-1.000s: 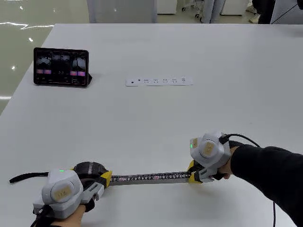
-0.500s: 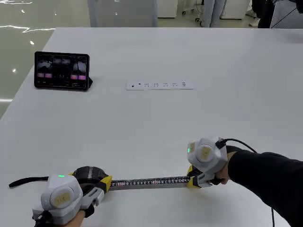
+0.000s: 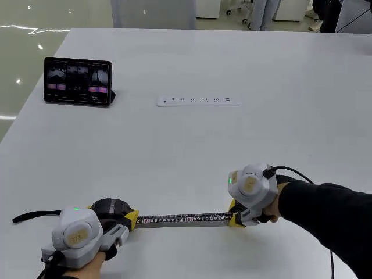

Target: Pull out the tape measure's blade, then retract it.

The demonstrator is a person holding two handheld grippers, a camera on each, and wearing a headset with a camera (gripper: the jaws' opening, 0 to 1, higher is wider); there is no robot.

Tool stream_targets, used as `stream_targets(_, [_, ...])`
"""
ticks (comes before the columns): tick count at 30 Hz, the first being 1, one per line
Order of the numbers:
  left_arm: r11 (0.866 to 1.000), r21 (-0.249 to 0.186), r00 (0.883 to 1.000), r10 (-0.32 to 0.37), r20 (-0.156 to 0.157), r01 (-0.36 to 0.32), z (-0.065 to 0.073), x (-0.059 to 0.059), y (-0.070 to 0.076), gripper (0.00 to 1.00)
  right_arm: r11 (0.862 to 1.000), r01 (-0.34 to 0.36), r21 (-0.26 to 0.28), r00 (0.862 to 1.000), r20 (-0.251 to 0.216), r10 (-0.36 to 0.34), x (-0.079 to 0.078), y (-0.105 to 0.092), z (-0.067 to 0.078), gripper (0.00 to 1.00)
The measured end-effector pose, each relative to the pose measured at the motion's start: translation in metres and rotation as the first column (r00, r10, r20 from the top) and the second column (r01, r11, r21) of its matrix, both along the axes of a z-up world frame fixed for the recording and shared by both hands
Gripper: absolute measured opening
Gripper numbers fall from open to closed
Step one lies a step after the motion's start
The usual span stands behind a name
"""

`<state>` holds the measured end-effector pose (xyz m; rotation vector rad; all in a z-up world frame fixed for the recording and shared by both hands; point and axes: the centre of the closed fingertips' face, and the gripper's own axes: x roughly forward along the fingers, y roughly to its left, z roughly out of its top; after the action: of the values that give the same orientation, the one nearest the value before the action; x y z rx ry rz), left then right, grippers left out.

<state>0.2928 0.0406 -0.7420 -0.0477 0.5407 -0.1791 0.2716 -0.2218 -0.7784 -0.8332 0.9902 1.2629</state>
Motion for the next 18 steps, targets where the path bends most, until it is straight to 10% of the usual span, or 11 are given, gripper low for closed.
stream_targets(18, [1.000,-0.001,1.000,0.000,0.000,0.000,0.0000,0.0000,-0.0001,0.60,1.000,0.010,-0.005,1.000,0.006,-0.010,0.0002,0.0035,0.0003,0.10])
